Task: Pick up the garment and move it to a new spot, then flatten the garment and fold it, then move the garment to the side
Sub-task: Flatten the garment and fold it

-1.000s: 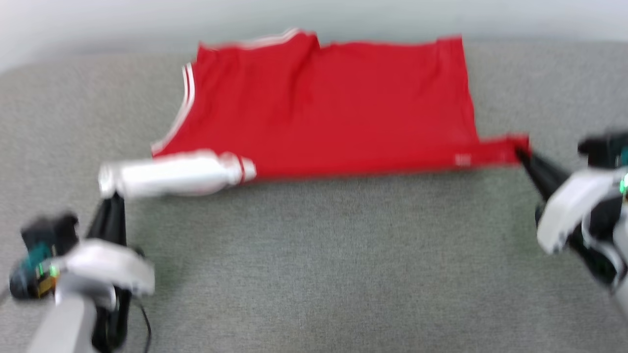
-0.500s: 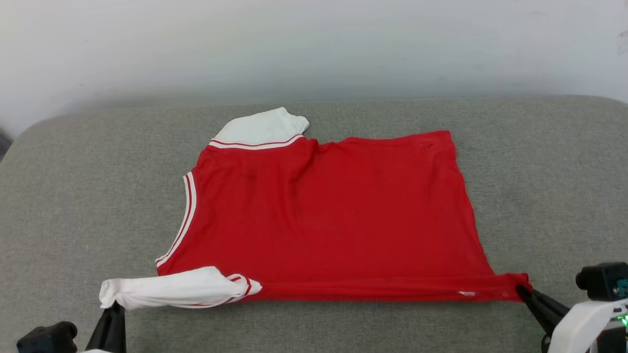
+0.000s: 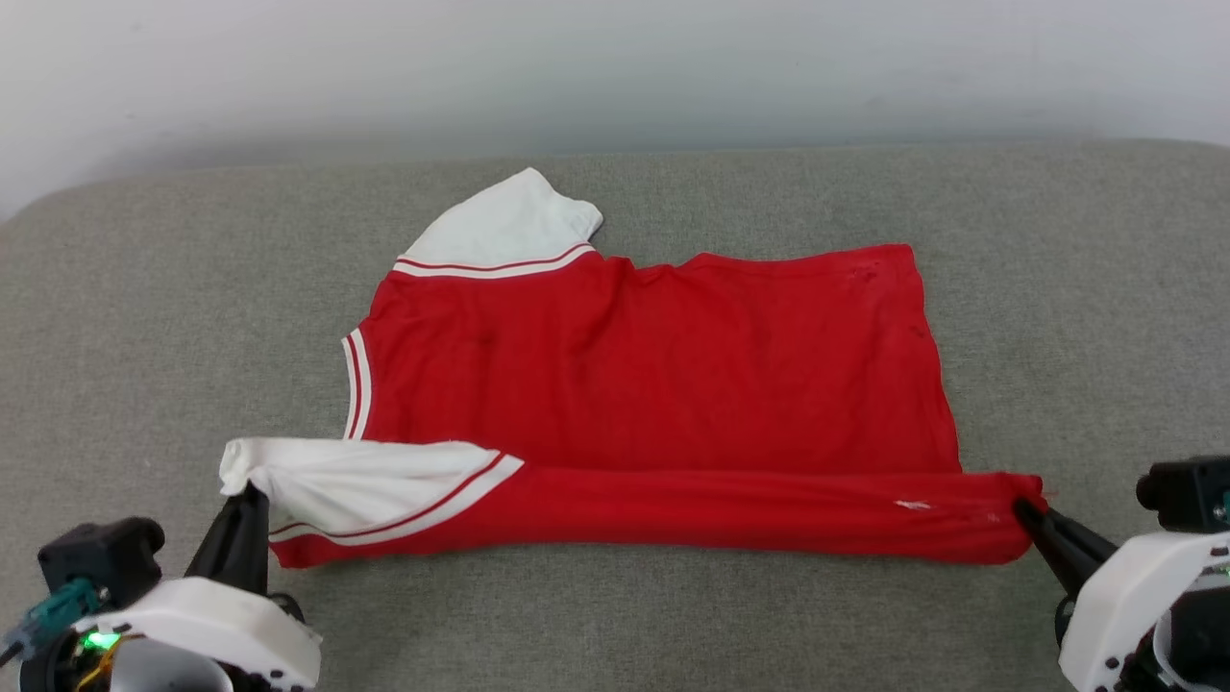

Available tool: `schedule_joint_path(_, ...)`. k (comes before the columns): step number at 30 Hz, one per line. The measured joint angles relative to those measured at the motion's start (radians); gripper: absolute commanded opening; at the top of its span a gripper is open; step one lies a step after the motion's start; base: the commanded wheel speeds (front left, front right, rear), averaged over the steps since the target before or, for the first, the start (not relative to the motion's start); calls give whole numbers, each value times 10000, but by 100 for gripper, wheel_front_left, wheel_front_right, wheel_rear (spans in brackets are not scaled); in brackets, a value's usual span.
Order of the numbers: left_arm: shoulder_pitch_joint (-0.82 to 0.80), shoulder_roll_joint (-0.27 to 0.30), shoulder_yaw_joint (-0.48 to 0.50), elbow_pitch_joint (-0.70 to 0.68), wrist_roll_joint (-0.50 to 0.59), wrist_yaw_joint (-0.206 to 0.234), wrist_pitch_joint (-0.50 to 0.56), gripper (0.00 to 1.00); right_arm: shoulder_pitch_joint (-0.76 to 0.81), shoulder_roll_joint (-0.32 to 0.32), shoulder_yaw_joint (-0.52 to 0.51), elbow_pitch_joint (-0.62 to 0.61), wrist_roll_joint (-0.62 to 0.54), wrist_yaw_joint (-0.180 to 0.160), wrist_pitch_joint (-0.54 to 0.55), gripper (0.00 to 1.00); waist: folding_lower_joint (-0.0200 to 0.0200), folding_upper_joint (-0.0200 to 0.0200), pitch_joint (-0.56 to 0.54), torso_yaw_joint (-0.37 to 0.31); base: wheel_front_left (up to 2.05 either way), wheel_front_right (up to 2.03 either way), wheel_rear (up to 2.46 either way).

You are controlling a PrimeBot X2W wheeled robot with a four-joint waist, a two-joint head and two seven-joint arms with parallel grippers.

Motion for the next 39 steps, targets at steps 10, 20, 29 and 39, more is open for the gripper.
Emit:
schedule_joint_path(10, -2077, -144, -489, 1542, -98, -627, 142, 0, -2140, -157, 848, 1256, -119, -4, 146, 0, 1, 0, 966, -57, 0, 0, 0)
schedule_joint_path(20, -3252, -694, -976, 3896, -612, -1507, 113, 79, -3355, -230, 1749, 3110, 96, -6, -1160, 100, 2, 0, 1885, -52, 0, 0, 0)
schedule_joint_path(29, -3425, -709, -853, 4650, -901, -1868, -190, 100, -3293, -230, 1914, 3741, 219, -6, -3014, 100, 2, 0, 1492, -42, 0, 0, 0)
schedule_joint_path(39, -3140, 33, -477, 3881, -1099, -1808, 238, 100, -2272, 190, 949, 2539, -656, -6, -5455, 100, 1, 0, 598, -57, 0, 0, 0)
